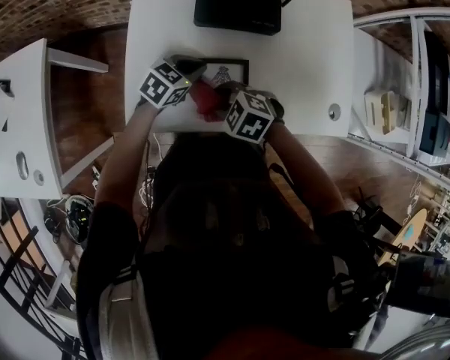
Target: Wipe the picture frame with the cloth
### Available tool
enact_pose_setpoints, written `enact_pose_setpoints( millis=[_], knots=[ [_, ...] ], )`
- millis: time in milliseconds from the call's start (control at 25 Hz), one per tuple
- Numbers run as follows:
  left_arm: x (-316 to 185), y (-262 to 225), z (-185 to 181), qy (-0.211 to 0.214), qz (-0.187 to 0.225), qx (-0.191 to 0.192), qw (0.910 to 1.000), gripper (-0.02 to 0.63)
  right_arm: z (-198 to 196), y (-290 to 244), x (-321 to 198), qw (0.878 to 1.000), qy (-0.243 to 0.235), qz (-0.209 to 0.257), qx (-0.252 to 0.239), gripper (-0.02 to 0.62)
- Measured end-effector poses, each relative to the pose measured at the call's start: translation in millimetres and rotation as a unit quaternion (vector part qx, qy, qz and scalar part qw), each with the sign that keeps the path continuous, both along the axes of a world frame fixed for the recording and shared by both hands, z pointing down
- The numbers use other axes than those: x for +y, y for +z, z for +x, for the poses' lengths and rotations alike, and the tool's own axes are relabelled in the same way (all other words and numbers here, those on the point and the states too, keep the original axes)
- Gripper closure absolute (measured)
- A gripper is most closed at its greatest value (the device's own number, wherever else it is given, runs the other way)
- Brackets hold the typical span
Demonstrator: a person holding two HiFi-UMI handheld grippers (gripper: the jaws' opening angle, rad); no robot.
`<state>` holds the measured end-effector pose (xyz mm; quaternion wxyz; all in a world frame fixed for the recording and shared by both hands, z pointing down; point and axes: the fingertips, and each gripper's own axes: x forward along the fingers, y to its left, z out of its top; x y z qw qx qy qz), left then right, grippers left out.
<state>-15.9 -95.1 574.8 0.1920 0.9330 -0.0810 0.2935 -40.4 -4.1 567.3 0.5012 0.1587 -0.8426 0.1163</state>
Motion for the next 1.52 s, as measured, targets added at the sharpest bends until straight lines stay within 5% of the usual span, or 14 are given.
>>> enact_pose_setpoints(
  millis=[280,1520],
  knots=[
    [5.0,18.8,5.4,0.009,0.002,-0.034,0.9994,0.604,-5.9,21.8,-18.1,1.0,-0.004,-0.007,-0.006,0.518],
    [-1.9,20.6,10.3,0.002,0.039,-0.04,0.9985,0.604,16.1,31.2,-35.8,0.992,0.115,-0.047,-0.024,0.525]
  ],
)
